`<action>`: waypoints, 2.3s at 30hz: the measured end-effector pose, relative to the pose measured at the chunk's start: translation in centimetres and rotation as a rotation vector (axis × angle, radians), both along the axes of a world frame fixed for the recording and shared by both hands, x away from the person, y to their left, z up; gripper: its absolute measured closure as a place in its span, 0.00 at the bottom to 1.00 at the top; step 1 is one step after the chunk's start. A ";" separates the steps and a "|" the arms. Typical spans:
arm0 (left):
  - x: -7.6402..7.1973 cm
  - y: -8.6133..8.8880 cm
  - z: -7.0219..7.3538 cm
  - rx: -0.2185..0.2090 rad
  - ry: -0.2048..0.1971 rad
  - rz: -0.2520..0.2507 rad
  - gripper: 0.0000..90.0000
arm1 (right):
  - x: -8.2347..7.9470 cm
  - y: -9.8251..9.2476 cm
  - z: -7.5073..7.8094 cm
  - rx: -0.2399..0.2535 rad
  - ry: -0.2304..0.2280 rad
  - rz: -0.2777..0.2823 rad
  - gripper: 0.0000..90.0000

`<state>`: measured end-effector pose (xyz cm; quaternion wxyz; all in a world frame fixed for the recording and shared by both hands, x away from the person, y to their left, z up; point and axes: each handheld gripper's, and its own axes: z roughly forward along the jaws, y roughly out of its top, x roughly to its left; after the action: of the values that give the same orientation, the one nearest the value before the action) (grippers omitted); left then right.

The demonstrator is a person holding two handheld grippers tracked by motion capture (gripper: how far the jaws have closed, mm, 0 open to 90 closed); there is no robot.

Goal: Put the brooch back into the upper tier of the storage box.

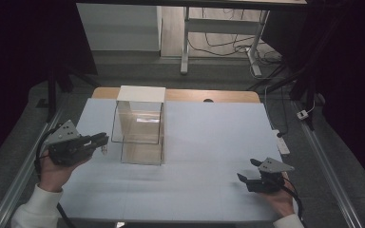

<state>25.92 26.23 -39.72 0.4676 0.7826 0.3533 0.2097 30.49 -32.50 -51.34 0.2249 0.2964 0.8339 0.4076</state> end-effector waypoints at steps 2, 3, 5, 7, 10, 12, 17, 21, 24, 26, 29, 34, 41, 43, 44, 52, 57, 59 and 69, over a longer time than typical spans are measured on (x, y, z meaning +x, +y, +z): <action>0.1 -0.1 0.3 -0.003 -0.008 -0.004 0.88 | 0.0 0.0 0.0 0.000 0.000 0.000 0.24; 0.1 -0.2 0.4 -0.008 -0.013 -0.002 0.88 | 0.0 0.0 0.0 0.000 0.000 -0.001 0.24; 0.2 -0.3 0.7 -0.012 -0.026 -0.003 0.88 | 0.0 0.0 0.0 0.000 0.000 -0.002 0.24; 0.3 -0.4 1.0 -0.019 -0.037 -0.002 0.88 | 0.0 0.0 0.0 0.002 0.001 -0.005 0.24; 0.4 -0.5 1.3 -0.029 -0.051 -0.001 0.88 | -0.1 0.0 0.0 0.007 0.001 -0.006 0.24; 0.4 -0.5 1.6 -0.032 -0.061 0.004 0.88 | 0.0 0.0 0.0 0.005 0.001 -0.007 0.24; 0.5 -0.7 2.1 -0.043 -0.083 0.006 0.88 | 0.0 0.0 0.0 0.004 0.001 -0.008 0.24; 0.6 -0.9 2.3 -0.055 -0.099 0.008 0.88 | 0.0 0.0 0.0 0.004 0.002 -0.010 0.24; 0.6 -0.9 2.4 -0.058 -0.107 0.010 0.88 | 0.0 0.0 0.0 0.009 0.000 -0.011 0.24; 0.6 -0.7 2.6 -0.061 -0.110 0.012 0.88 | 0.0 0.0 0.0 0.007 0.001 -0.011 0.24; 0.6 -0.4 2.8 -0.074 -0.113 0.017 0.88 | 0.0 0.0 0.0 0.006 0.004 -0.012 0.24; 0.6 -0.4 3.2 -0.100 -0.129 0.019 0.88 | 0.0 0.1 -0.1 0.003 0.004 -0.011 0.24; 1.0 -1.6 4.7 -0.119 -0.161 -0.001 0.88 | -0.1 0.0 -0.1 0.004 0.007 -0.008 0.25; 1.2 -2.2 5.0 -0.119 -0.171 -0.008 0.88 | -0.1 -0.1 -0.1 0.005 0.006 -0.009 0.25; 1.3 -2.5 5.1 -0.119 -0.174 -0.012 0.88 | -0.1 -0.1 -0.1 0.005 0.006 -0.009 0.25; 1.7 -3.6 6.1 -0.124 -0.200 -0.026 0.88 | -0.1 -0.2 -0.1 0.005 0.006 -0.006 0.25; 1.6 -4.3 6.9 -0.125 -0.215 -0.044 0.88 | -0.1 -0.1 -0.1 0.003 0.005 -0.004 0.25; 1.7 -4.8 7.0 -0.122 -0.216 -0.054 0.88 | -0.1 -0.1 -0.1 0.003 0.006 -0.004 0.25; 3.0 -6.5 6.5 -0.116 -0.184 -0.083 0.88 | -0.1 -0.2 -0.1 -0.002 0.008 -0.003 0.25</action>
<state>28.92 19.73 -33.26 0.5506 0.7458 0.2879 0.2403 30.40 -32.66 -51.48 0.2223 0.2993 0.8347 0.4052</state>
